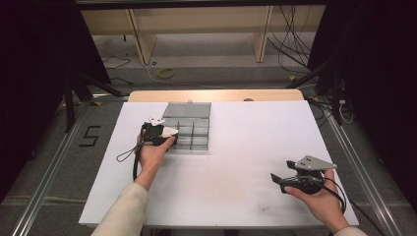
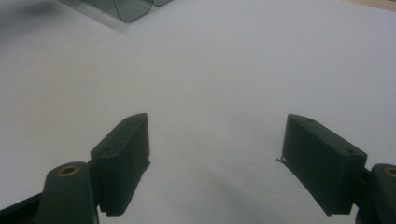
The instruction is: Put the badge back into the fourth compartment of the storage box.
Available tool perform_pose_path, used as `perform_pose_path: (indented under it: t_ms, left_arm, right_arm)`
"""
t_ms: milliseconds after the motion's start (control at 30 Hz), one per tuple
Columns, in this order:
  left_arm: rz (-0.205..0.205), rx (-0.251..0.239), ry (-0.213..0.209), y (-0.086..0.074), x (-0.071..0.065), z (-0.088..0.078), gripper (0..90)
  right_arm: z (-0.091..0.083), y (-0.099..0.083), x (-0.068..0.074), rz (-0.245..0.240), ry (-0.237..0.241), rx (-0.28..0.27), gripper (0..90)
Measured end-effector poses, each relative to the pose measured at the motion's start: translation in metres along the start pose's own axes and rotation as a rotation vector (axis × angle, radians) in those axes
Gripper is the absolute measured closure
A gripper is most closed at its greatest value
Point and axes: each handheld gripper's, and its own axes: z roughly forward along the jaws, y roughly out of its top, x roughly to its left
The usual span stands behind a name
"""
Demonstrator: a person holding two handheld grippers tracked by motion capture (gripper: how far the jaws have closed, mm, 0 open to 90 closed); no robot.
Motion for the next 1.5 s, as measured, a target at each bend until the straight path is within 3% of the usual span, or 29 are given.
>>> perform_pose_path:
  t_ms: [1133,1500]
  left_arm:
    - [0.012,0.017,0.008,-0.0006,-0.0019,0.0017,32.6]
    - [0.033,0.019,0.024,0.0004,-0.0034,-0.0019,32.9]
  right_arm:
    - [-0.0008,0.0001,-0.0002,0.0,0.002,0.001,23.9]
    - [-0.001,0.0001,-0.0004,-0.001,0.002,-0.002,23.9]
